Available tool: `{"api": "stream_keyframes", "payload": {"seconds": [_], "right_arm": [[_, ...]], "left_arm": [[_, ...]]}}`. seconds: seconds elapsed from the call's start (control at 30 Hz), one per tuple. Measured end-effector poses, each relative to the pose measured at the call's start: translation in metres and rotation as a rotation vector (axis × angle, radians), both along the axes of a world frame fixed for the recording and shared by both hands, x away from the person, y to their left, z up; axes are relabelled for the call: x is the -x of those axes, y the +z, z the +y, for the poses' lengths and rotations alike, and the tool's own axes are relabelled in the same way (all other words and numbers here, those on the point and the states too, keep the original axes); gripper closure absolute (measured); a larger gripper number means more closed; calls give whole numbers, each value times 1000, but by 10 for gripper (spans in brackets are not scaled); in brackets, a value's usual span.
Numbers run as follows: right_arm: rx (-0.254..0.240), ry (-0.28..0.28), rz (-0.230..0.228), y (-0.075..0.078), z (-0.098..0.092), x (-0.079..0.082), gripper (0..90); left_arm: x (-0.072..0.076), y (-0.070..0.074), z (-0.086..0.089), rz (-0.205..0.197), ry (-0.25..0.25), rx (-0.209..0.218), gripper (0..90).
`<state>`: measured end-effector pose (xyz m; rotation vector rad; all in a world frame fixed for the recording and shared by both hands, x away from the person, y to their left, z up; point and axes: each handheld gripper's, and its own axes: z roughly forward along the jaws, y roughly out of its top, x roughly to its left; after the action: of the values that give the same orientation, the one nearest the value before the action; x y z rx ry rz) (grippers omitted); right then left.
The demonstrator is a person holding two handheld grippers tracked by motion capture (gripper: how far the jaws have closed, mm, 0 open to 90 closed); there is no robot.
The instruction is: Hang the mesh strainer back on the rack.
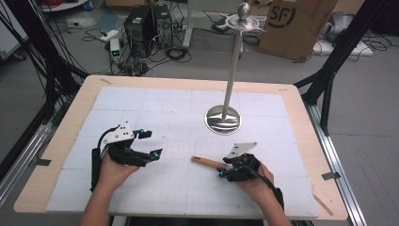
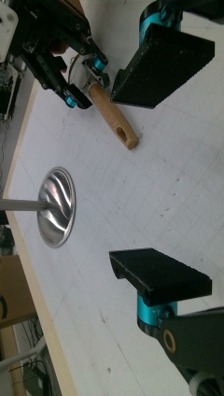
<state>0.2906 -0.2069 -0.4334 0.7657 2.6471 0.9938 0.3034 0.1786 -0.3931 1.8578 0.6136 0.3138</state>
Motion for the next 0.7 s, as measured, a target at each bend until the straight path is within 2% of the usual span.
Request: {"api": "stream_keyframes", "payload": {"seconds": [0.1,0.27,0.4,0.47,0.7], "right_arm": [[42,9,-2,-1,1,0,571],[54,14,6,1,2,-1,626],[82,-15,1,4,2,-3,663],[79,-36,9,4,0,-4,666],[96,-34,36,6,1,-7,663]], "left_arm": [[0,-1,0,5,1,-3,211],[-1,-2,-1,11,0,-9,216],[-1,-3,0,13,0,-6,218],[-1,-2,0,13,-3,-4,219],[-1,-3,-1,14,-7,-5,220]]}}
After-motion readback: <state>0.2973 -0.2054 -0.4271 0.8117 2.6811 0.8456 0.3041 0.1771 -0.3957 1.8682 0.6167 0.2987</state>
